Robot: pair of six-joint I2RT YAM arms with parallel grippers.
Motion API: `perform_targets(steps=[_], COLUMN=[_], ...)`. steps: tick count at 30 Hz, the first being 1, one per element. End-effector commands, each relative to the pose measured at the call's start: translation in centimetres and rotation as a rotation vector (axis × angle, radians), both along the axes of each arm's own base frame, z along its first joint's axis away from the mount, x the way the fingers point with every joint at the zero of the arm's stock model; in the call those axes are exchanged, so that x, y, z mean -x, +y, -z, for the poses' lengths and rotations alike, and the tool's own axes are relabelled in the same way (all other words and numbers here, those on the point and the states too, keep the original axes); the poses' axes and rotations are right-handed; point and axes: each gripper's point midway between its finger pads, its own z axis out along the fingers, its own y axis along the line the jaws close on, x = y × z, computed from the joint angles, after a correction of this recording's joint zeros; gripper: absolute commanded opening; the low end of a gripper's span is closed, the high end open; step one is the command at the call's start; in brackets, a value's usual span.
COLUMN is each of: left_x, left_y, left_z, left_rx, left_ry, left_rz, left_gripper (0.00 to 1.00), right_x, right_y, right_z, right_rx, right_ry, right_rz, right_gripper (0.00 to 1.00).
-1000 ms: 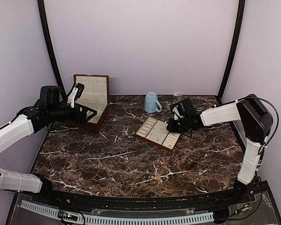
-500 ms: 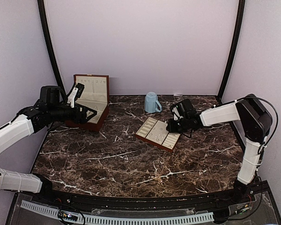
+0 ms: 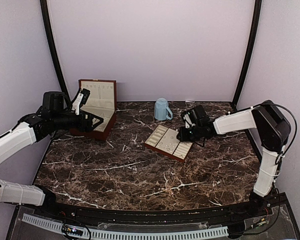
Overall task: Organize the mixed jewelry
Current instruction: Insert the earring into the earring holder, then move the earring to the center of the board.
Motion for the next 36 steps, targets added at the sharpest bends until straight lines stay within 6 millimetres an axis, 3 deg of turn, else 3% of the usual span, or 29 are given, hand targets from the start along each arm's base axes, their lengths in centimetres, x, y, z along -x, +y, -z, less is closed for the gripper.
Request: perform_targets(steps=[1, 9, 22, 28, 36], left_x=[0.3, 0.3, 0.3, 0.4, 0.4], left_y=[0.1, 0.2, 1.1, 2.2, 3.1], left_z=[0.3, 0.3, -0.5, -1.2, -1.6], left_rx=[-0.004, -0.006, -0.020, -0.036, -0.053], left_ry=[-0.003, -0.004, -0.058, -0.114, -0.156], left_rz=[0.010, 0.008, -0.039, -0.089, -0.133], left_gripper=[0.70, 0.70, 0.70, 0.70, 0.70], right_x=[-0.6, -0.9, 0.0, 4.1, 12.3], right_y=[-0.7, -1.0, -1.4, -2.9, -5.2], right_z=[-0.6, -1.5, -4.6, -6.8, -4.5], right_rx=[0.030, 0.046, 0.012, -0.042, -0.114], right_ry=[-0.014, -0.038, -0.079, -0.060, 0.055], right_rz=[0.019, 0.024, 0.018, 0.007, 0.005], right_gripper=[0.24, 0.28, 0.22, 0.22, 0.26])
